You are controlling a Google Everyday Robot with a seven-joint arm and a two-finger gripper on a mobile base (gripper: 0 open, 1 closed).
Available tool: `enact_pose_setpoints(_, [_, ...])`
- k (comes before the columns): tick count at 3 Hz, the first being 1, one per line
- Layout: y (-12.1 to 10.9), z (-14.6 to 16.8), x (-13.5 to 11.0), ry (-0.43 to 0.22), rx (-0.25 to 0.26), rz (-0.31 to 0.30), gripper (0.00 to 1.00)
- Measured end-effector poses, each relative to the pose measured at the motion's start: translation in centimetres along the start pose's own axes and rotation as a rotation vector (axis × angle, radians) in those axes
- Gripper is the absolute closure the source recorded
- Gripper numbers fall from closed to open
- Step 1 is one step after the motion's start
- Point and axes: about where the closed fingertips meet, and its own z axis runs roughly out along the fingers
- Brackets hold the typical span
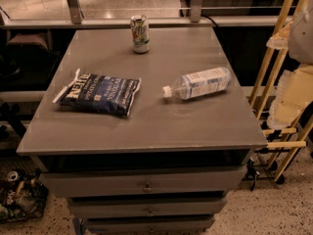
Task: Pick blue plastic bottle
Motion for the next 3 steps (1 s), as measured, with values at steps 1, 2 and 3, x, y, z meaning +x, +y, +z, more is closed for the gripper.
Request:
enact_pose_setpoints(1, [0.0,0.0,0.0,0.000,0.000,0.000,0.00])
enact_pose_setpoints(2, [-0.7,0.3,-0.7,-0.005,0.001,-0.028,0.00])
enact_pose_setpoints(3, [-3.5,2.6,-3.7,-0.009,-0.030,-0.146,0.00])
